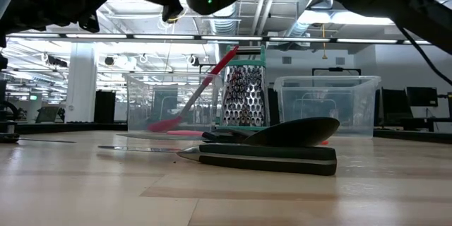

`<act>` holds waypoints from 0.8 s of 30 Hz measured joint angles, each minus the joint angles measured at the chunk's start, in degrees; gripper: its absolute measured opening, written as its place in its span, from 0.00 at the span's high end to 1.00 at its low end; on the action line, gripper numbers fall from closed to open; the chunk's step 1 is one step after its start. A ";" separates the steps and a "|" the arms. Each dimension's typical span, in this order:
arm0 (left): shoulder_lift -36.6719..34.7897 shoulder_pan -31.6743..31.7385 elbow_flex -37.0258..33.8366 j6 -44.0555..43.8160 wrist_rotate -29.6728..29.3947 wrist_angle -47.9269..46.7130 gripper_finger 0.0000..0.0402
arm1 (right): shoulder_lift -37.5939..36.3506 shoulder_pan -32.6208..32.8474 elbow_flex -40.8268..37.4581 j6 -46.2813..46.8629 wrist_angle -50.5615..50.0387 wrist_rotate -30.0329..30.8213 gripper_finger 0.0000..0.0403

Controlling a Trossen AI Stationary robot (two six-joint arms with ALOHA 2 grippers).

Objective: Pick & Place Kitchen Items
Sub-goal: Put the grey serving spoon into the bottom transparent bin

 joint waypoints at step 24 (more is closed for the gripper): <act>0.00 0.00 0.00 -0.04 -0.23 0.56 0.99 | -2.62 2.58 0.37 -4.36 -4.26 4.54 0.48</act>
